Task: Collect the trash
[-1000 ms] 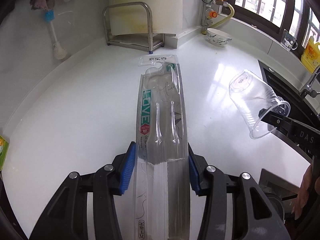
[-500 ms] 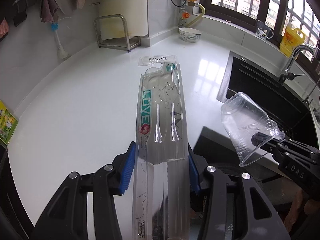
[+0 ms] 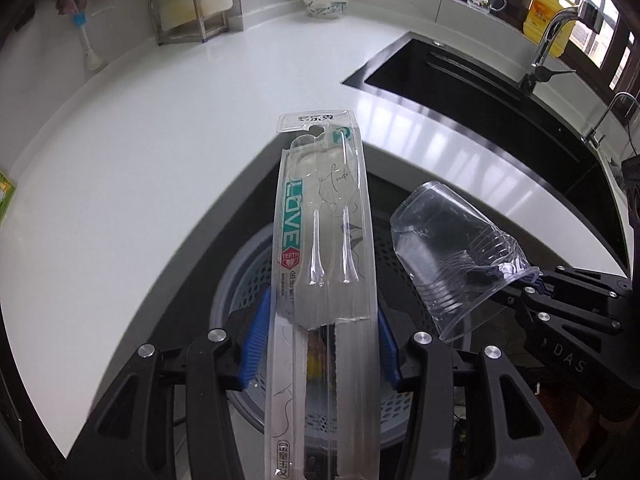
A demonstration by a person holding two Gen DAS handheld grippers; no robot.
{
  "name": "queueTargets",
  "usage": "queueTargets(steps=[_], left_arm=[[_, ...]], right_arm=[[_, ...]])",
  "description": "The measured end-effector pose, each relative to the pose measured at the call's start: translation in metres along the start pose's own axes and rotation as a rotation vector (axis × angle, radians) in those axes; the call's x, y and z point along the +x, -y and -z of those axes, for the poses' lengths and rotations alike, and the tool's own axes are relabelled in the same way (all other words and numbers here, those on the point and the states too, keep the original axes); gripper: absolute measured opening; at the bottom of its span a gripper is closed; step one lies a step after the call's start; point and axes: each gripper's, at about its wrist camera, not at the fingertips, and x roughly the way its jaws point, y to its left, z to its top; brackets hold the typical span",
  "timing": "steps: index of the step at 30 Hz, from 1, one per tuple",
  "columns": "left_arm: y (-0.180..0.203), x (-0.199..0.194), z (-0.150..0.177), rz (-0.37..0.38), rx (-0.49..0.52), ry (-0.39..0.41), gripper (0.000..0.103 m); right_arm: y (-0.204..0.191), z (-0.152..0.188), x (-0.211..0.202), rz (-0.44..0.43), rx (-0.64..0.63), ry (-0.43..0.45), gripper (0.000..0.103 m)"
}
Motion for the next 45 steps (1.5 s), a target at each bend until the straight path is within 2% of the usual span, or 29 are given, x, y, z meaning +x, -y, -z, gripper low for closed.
queueTargets(steps=[5, 10, 12, 13, 15, 16, 17, 25, 30, 35, 38, 45], left_arm=[[0.005, 0.021, 0.026, -0.013, -0.031, -0.083, 0.047], [0.001, 0.026, 0.035, -0.043, -0.062, -0.096, 0.049], [-0.002, 0.024, 0.036, -0.058, -0.078, -0.091, 0.063], [-0.004, 0.022, 0.036, -0.067, -0.089, -0.085, 0.066], [-0.007, 0.019, 0.036, -0.073, -0.107, -0.077, 0.070], [-0.008, 0.017, 0.036, -0.082, -0.114, -0.077, 0.070], [-0.010, 0.015, 0.036, -0.092, -0.121, -0.076, 0.072], [-0.025, -0.014, 0.030, -0.137, -0.189, -0.031, 0.078], [-0.025, -0.036, 0.018, -0.168, -0.195, 0.011, 0.081], [-0.019, -0.057, 0.010, -0.191, -0.194, 0.038, 0.083], [-0.017, -0.068, 0.005, -0.197, -0.193, 0.054, 0.087], [-0.012, -0.079, 0.001, -0.187, -0.193, 0.062, 0.089]], right_arm=[[0.007, 0.020, 0.025, -0.006, -0.007, -0.086, 0.006], [0.003, 0.023, 0.043, 0.003, -0.025, -0.135, 0.006], [0.000, 0.020, 0.047, 0.007, -0.040, -0.141, 0.006], [-0.001, 0.018, 0.047, 0.009, -0.043, -0.139, 0.007], [-0.001, 0.016, 0.046, 0.008, -0.042, -0.131, 0.026], [0.000, 0.015, 0.044, 0.012, -0.044, -0.121, 0.047], [0.001, 0.016, 0.041, 0.018, -0.048, -0.104, 0.052], [-0.002, 0.009, 0.021, 0.008, -0.056, -0.069, 0.052], [-0.009, 0.006, 0.004, 0.009, -0.052, -0.059, 0.052], [-0.018, 0.005, -0.014, 0.011, -0.067, -0.044, 0.061], [-0.023, 0.004, -0.023, 0.015, -0.080, -0.051, 0.063], [-0.024, 0.003, -0.037, 0.032, -0.073, -0.054, 0.064]])
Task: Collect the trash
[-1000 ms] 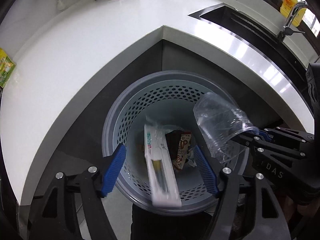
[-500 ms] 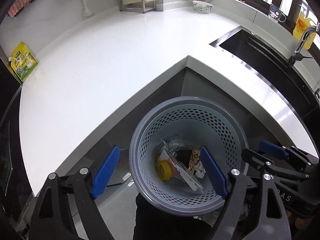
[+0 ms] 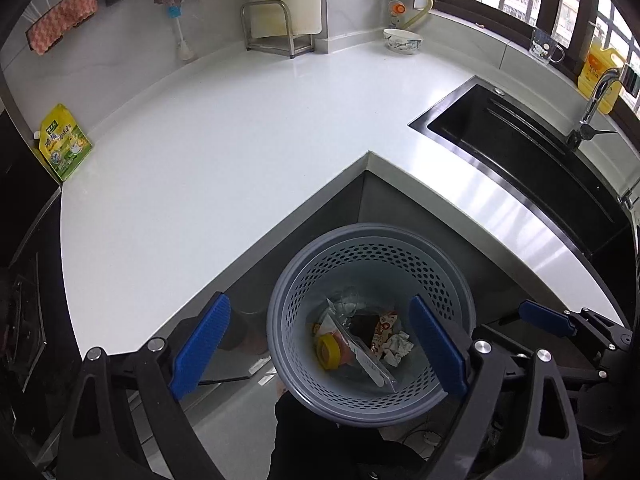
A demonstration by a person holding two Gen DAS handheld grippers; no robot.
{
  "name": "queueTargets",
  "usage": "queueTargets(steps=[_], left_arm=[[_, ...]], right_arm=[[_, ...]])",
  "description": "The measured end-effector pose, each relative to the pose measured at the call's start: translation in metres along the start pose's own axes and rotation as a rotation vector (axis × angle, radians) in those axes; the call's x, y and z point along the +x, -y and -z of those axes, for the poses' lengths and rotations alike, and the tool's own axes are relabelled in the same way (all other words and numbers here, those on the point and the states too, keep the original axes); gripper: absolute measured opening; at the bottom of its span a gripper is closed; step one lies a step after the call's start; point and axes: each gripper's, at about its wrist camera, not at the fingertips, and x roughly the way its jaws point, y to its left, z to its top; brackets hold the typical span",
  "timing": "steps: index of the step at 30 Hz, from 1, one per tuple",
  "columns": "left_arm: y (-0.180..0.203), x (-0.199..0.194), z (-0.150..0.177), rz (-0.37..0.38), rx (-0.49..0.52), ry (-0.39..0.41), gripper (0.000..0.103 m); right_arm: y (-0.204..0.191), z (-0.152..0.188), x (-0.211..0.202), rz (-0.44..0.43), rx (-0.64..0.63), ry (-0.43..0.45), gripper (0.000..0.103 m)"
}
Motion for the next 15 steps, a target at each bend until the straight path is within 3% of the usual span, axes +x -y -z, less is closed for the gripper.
queueTargets(steps=[15], left_arm=[[-0.0058, 0.0014, 0.0016, -0.016, -0.010, -0.017, 0.092]], right_arm=[[0.0022, -0.0032, -0.0065, 0.006, 0.009, -0.001, 0.065]])
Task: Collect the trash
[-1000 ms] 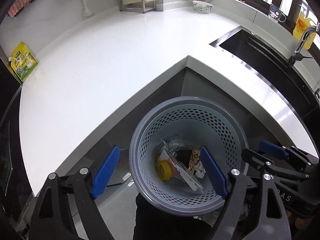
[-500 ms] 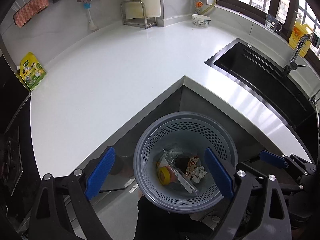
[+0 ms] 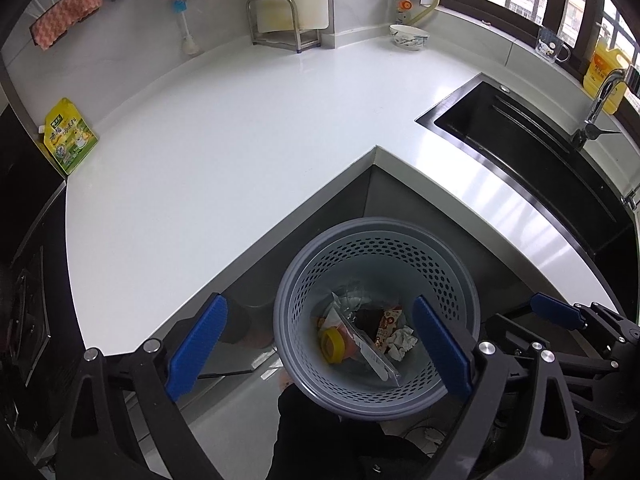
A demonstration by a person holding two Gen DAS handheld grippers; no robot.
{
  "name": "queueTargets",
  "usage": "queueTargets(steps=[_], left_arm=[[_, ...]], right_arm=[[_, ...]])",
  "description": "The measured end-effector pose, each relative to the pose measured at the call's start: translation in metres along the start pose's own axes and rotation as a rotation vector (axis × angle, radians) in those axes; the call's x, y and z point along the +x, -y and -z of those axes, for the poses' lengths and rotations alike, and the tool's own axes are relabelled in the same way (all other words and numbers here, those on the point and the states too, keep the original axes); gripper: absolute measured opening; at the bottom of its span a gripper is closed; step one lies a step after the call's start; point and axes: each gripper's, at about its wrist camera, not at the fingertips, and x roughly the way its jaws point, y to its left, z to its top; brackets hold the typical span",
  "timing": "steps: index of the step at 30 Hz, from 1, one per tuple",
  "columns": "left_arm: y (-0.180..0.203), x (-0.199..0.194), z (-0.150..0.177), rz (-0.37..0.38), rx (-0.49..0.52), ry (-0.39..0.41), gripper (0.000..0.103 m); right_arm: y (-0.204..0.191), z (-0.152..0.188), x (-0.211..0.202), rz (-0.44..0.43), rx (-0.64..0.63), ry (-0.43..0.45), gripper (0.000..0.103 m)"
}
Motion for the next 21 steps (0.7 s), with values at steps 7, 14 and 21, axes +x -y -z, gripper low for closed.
queueTargets(steps=[7, 14, 21], left_arm=[[-0.0041, -0.0014, 0.0000, -0.010, -0.017, 0.001, 0.095], [-0.0041, -0.0018, 0.0000, -0.018, -0.020, -0.003, 0.096], [-0.0037, -0.0011, 0.0001, -0.032, -0.022, -0.009, 0.096]], right_arm=[[-0.0017, -0.0001, -0.0014, 0.003, -0.003, 0.007, 0.065], [-0.0008, -0.0014, -0.0010, 0.005, -0.008, 0.003, 0.066], [-0.0024, -0.0016, -0.0006, 0.007, -0.007, -0.003, 0.066]])
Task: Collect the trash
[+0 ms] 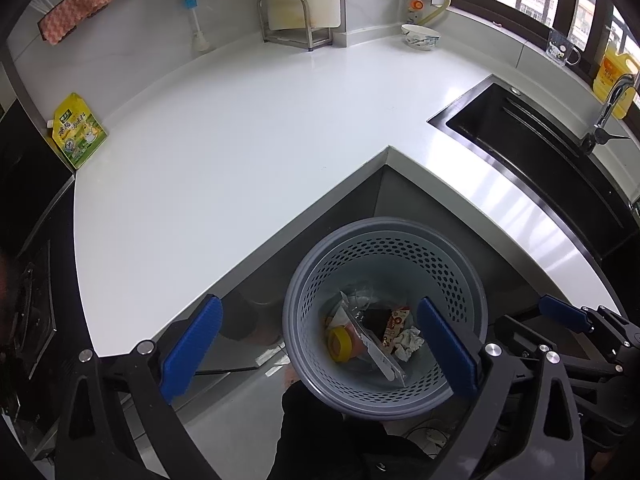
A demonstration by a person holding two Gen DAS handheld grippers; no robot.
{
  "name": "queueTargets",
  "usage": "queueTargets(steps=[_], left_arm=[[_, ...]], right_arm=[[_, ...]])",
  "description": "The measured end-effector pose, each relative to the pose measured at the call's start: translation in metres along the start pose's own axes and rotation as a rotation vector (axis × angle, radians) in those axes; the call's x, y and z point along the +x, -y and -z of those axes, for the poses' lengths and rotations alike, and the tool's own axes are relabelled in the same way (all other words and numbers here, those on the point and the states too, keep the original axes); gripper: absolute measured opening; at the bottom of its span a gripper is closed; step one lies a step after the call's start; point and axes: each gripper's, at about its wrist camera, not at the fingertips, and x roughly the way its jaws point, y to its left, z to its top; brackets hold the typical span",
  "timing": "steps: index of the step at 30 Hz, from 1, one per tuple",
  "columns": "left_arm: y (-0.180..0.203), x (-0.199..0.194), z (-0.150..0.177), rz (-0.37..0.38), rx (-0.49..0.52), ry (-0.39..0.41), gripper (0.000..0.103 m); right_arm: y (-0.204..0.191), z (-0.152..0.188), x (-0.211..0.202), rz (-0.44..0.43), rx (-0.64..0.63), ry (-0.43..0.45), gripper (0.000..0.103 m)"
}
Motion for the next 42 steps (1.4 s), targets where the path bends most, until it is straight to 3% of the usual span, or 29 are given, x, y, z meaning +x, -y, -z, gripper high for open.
queueTargets(steps=[42], left_arm=[[0.0011, 0.0021, -0.0012, -0.031, -0.010, -0.015, 0.096]], right_arm=[[-0.0006, -0.0034, -0.0035, 0.010, -0.008, 0.021, 0.066]])
